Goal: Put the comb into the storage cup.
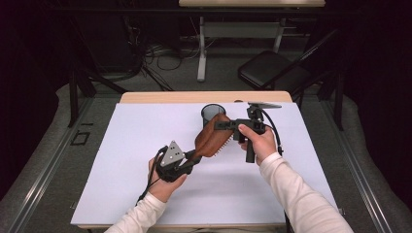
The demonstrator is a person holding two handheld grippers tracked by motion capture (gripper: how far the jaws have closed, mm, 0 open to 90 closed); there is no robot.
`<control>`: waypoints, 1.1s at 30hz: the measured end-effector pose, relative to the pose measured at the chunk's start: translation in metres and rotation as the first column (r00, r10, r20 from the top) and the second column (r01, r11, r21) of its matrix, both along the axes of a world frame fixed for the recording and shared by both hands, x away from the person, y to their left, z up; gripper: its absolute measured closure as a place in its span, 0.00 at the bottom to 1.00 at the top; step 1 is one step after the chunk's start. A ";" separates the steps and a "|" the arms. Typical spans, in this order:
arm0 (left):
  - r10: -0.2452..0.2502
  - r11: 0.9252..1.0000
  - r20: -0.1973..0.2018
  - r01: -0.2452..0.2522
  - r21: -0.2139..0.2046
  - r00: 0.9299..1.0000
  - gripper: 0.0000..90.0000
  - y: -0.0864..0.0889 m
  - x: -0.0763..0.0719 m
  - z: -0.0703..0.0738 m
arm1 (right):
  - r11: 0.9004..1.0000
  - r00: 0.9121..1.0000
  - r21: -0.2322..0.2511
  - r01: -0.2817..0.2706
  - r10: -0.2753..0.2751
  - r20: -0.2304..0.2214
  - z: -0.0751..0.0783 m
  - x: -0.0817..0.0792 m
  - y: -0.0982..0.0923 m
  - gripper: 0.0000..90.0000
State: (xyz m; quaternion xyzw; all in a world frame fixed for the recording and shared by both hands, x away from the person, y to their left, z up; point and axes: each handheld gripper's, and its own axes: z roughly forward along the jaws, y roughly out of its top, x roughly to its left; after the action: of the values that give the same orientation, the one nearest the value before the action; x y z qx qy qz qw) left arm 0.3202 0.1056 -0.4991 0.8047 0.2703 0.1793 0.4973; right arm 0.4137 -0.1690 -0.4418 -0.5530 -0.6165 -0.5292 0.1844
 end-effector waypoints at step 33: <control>0.064 0.996 -0.032 -0.066 -0.066 0.997 0.52 0.009 0.008 -0.001 | 0.996 0.995 -0.003 0.092 -0.092 0.040 0.005 0.004 -0.014 0.57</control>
State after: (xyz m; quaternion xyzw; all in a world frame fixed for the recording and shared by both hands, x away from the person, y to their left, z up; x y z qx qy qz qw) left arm 0.3285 0.1147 -0.5005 0.7808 0.3097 0.1741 0.5139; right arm 0.4179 -0.1828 -0.4363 -0.5706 -0.5952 -0.5466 0.1459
